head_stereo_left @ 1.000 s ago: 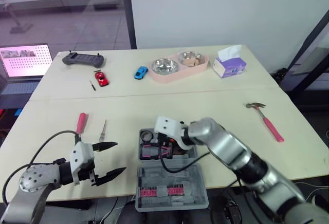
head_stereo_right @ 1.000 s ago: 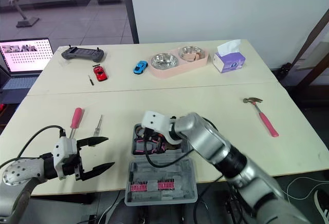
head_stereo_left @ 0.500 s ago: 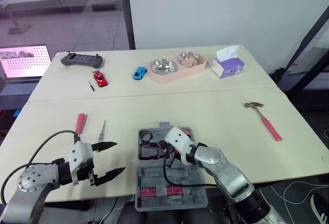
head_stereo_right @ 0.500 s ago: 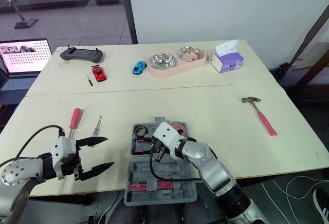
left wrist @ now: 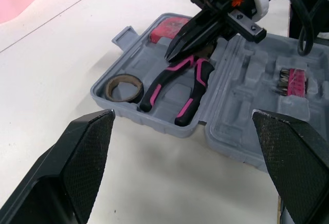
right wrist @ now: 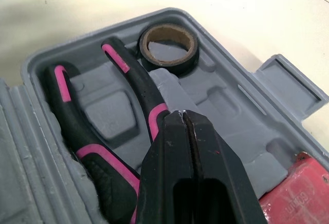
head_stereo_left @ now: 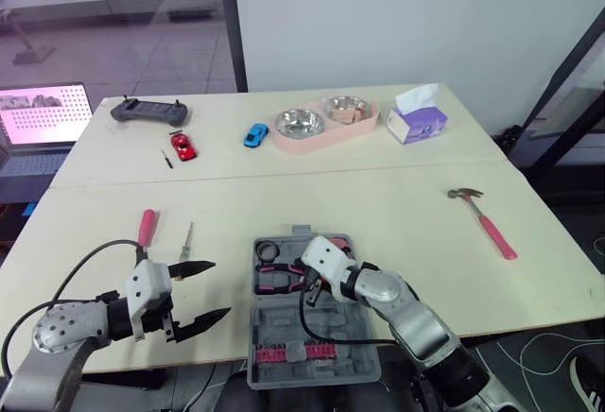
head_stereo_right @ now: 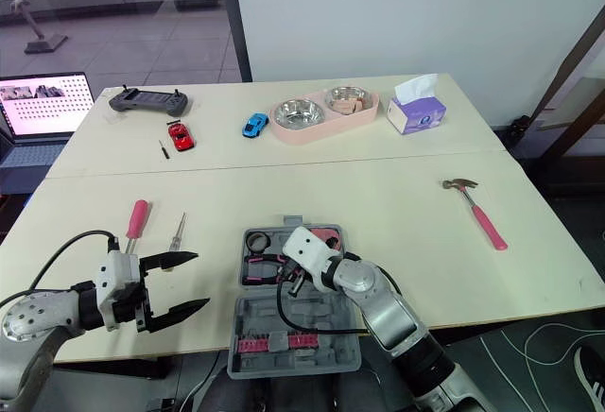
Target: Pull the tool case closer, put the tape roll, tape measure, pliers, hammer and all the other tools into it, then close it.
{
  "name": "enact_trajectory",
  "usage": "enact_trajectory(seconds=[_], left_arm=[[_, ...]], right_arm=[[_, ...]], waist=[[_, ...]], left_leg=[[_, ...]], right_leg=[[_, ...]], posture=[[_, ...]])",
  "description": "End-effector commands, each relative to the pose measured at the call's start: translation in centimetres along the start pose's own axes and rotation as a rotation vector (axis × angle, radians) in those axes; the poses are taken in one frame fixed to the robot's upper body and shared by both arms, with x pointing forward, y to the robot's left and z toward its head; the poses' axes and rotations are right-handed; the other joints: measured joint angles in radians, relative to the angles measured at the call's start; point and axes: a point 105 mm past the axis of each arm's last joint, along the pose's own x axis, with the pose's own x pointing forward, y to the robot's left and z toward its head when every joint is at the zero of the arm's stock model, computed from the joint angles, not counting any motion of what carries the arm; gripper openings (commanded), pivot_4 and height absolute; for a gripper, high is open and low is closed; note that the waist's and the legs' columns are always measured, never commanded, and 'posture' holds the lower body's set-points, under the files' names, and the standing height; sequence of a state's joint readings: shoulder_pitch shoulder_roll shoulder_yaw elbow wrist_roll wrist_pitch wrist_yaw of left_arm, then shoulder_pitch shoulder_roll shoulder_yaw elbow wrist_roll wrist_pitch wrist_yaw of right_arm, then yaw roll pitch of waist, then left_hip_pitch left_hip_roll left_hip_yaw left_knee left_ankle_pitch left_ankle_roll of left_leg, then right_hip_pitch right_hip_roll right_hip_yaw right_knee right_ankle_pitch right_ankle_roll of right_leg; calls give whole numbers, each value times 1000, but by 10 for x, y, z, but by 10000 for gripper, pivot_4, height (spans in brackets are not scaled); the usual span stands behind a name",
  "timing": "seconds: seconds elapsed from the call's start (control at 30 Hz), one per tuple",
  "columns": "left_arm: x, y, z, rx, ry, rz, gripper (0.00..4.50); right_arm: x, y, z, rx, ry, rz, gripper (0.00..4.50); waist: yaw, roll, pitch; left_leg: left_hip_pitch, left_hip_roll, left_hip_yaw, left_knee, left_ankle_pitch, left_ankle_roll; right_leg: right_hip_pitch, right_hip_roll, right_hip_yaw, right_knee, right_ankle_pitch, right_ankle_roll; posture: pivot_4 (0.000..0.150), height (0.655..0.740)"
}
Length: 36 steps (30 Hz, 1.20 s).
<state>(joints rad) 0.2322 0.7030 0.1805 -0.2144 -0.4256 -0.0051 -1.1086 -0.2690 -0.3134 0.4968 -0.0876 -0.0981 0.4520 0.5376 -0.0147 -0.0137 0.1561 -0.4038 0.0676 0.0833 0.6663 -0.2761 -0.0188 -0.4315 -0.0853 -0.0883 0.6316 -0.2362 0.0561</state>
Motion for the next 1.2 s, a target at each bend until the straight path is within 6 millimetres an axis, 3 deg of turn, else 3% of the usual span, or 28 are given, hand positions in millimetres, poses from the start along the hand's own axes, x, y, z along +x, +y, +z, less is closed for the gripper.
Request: enact_trajectory(seconds=[0.03, 0.2, 0.33, 0.67, 0.77, 0.9, 1.03, 1.2], left_arm=[[-2, 2, 10, 34, -18, 6, 45000], [-2, 2, 11, 36, -18, 10, 45000], [-3, 2, 11, 38, -15, 12, 45000], [-2, 3, 10, 36, -14, 10, 45000], [-1, 3, 10, 35, -15, 9, 45000], [-1, 3, 10, 33, -15, 9, 45000], [-1, 3, 9, 31, -14, 7, 45000], [0, 3, 9, 30, -15, 4, 45000]], right_arm=[[0, 20, -53, 48, 236, 78, 459], [-4, 25, -72, 51, 344, 98, 459], [-13, 36, -101, 94, 518, 141, 459], [-13, 41, -107, 46, 623, 192, 459], [-6, 35, -90, 33, 532, 167, 459], [3, 19, -36, -45, 230, 123, 459], [-8, 16, 13, -37, -32, 119, 459], [-23, 17, 24, -76, -117, 158, 459]], waist=[[0, -2, -2], [4, -3, -13], [5, -3, -26], [7, 3, -47], [6, 3, -47], [6, 3, -45], [4, 3, -30], [0, 3, -17]], left_leg=[[2, 0, 0, 0, 0, 0], [12, 0, 0, -3, -1, 0], [13, 0, -3, -3, -1, 0], [15, 0, -3, -4, -1, 0], [15, 0, -4, -4, -2, 0], [15, 0, -4, -4, -2, -1], [11, -1, -3, -5, -2, -1], [0, -2, -2, -4, -2, -1]], right_leg=[[2, 0, 0, 0, 0, 0], [6, -1, 0, -1, -4, -2], [7, -3, -1, -1, -6, -2], [10, -5, -1, -2, -7, 0], [10, -6, -1, -2, -10, 3], [9, -7, -2, -2, -10, 4], [5, -7, -2, -2, -10, 4], [0, -5, -1, -1, -7, 0]], posture=[[1500, 7400], [1500, 7400], [1500, 7400], [1500, 7400], [1500, 7400], [1500, 7400], [1500, 7400], [1500, 7400]])
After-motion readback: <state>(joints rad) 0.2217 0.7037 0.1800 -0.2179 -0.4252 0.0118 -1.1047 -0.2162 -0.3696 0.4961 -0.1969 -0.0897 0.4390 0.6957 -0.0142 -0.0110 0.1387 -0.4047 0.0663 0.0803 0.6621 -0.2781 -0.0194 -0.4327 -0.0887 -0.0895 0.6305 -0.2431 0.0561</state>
